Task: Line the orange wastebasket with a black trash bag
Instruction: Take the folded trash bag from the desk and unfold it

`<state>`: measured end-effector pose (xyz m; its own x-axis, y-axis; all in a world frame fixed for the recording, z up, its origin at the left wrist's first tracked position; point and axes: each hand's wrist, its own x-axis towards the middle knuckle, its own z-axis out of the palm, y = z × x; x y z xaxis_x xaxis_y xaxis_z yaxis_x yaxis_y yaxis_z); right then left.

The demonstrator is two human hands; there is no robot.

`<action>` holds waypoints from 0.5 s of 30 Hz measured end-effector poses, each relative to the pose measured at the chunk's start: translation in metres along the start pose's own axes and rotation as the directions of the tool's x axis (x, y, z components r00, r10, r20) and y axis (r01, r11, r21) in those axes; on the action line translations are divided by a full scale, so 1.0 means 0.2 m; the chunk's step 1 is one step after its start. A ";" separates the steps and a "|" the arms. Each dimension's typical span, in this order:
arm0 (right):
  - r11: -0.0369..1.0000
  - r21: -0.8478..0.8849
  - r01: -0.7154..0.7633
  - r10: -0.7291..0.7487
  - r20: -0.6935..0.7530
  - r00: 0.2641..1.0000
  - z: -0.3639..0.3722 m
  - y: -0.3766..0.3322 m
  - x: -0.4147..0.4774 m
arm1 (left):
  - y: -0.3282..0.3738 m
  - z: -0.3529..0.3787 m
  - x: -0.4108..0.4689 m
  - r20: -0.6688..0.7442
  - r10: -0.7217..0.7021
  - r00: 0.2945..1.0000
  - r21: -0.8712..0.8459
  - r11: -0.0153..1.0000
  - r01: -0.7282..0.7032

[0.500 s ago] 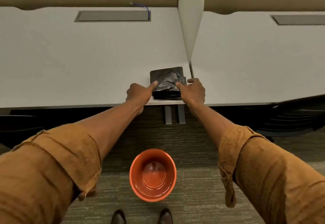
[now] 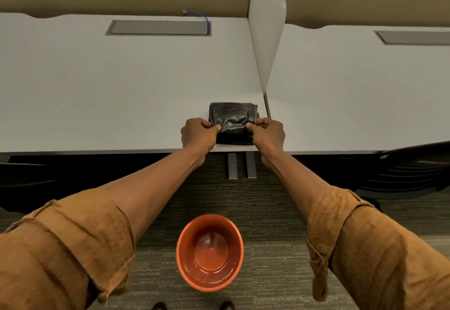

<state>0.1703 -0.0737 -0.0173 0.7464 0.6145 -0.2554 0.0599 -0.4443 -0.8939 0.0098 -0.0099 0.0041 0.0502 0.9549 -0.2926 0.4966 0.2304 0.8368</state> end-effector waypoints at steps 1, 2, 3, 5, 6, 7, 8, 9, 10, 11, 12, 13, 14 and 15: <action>1.000 0.028 -0.006 0.006 0.011 1.000 -0.02 -0.02 -0.03 | 0.02 -0.03 -0.03 0.018 0.018 1.000 0.003 1.000 -0.019; 0.998 0.059 -0.013 0.011 0.025 1.000 -0.04 -0.05 -0.06 | 0.03 -0.06 -0.07 0.035 0.028 0.999 -0.012 1.000 -0.028; 0.996 0.084 -0.013 0.010 0.038 0.999 -0.06 -0.08 -0.10 | 0.05 -0.09 -0.10 0.047 0.032 0.998 -0.038 0.999 -0.031; 0.992 0.129 0.000 -0.008 0.061 0.998 -0.10 -0.15 -0.18 | 0.07 -0.16 -0.18 0.072 0.023 0.997 -0.100 0.995 -0.016; 0.988 0.155 0.008 -0.021 0.080 0.997 -0.12 -0.19 -0.22 | 0.08 -0.20 -0.22 0.082 0.016 0.996 -0.131 0.991 -0.005; 0.983 0.181 0.016 -0.036 0.109 0.993 -0.14 -0.23 -0.26 | 0.09 -0.24 -0.27 0.092 0.012 0.996 -0.155 0.988 0.002; 0.979 0.201 0.027 -0.056 0.140 0.989 -0.15 -0.27 -0.31 | 0.09 -0.29 -0.31 0.104 0.010 0.995 -0.167 0.986 0.008; 0.976 0.214 0.040 -0.076 0.167 0.983 -0.17 -0.32 -0.36 | 0.09 -0.33 -0.35 0.113 0.004 0.994 -0.180 0.984 0.016; 0.974 0.218 0.053 -0.096 0.188 0.977 -0.19 -0.36 -0.42 | 0.09 -0.39 -0.39 0.120 -0.006 0.993 -0.194 0.980 0.030; 0.972 0.223 0.068 -0.116 0.208 0.971 -0.20 -0.40 -0.49 | 0.09 -0.45 -0.43 0.125 -0.015 0.992 -0.214 0.976 0.042; 0.969 0.232 0.082 -0.137 0.231 0.963 -0.21 -0.44 -0.56 | 0.09 -0.51 -0.46 0.128 -0.020 0.992 -0.234 0.971 0.050; 0.965 0.246 0.089 -0.154 0.259 0.954 -0.23 -0.47 -0.63 | 0.10 -0.58 -0.50 0.129 -0.025 0.991 -0.253 0.966 0.057; 0.962 0.257 0.089 -0.164 0.287 0.944 -0.24 -0.50 -0.70 | 0.10 -0.65 -0.54 0.127 -0.030 0.991 -0.272 0.960 0.064; 0.961 0.261 0.086 -0.169 0.315 0.934 -0.25 -0.53 -0.77 | 0.11 -0.72 -0.58 0.123 -0.032 0.992 -0.290 0.955 0.067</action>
<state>0.0813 -0.1543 0.1348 0.4784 0.8543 -0.2032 -0.0513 -0.2038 -0.9777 -0.1095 -0.0895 0.1221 0.1402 0.9169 -0.3737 0.2259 0.3378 0.9137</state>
